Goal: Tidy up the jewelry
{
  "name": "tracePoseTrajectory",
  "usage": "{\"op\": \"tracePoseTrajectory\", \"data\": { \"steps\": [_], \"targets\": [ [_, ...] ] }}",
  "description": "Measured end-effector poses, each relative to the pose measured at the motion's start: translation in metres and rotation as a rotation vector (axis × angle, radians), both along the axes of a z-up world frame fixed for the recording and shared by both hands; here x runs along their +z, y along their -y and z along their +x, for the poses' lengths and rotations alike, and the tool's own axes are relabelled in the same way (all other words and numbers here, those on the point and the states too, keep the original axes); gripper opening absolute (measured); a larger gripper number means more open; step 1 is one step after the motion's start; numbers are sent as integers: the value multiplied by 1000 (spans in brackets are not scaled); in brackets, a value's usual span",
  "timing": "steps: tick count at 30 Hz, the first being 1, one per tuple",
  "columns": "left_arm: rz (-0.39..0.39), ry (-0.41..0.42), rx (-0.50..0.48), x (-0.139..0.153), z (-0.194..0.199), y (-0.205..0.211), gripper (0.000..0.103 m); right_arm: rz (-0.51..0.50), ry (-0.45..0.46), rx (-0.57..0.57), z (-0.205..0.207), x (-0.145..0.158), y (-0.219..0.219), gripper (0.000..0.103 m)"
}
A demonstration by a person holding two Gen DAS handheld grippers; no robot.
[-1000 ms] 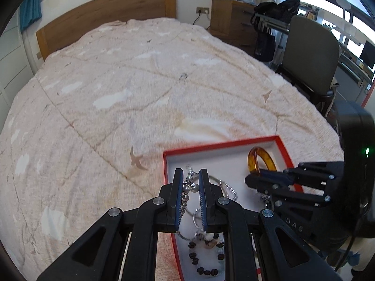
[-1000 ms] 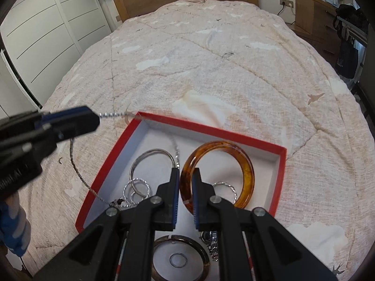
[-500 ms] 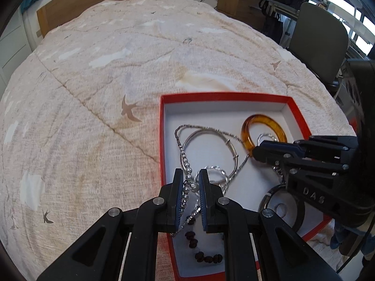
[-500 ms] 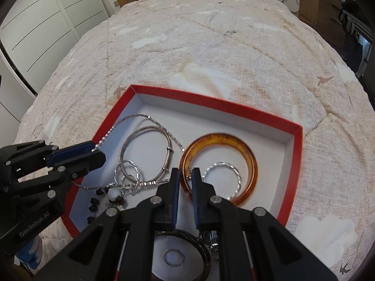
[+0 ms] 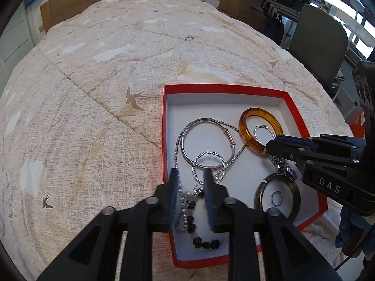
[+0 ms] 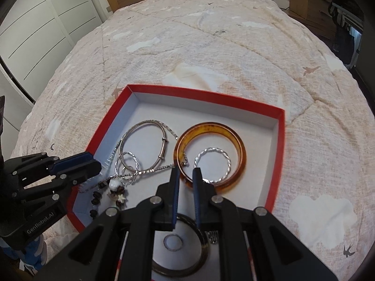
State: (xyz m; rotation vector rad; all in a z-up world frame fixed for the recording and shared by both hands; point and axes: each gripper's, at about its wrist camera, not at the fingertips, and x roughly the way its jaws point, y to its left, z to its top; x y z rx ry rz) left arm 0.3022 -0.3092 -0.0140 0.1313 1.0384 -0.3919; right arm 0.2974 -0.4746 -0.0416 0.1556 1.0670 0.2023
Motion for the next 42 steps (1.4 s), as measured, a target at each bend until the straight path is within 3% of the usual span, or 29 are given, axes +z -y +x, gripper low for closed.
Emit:
{"op": "tracePoseTrajectory", "data": {
  "steps": [2,5,10,22,42],
  "targets": [
    [-10,5,1,4,-4,-2,37,-2,5,-10,-6,5,2,17],
    [-8,10,4,9,-8,-5,37,-6,15,-25,-15,13,4,24],
    [-14,27,6,22,-18,-10,38,-9,31,-50,-29,28,6,25],
    [-12,106,71,70,-53,-42,60,-17,90,-101,-69,74,-4,36],
    [1,300,262,156,-137,-132,84,-59,255,-68,-156,164,-85,61]
  ]
}}
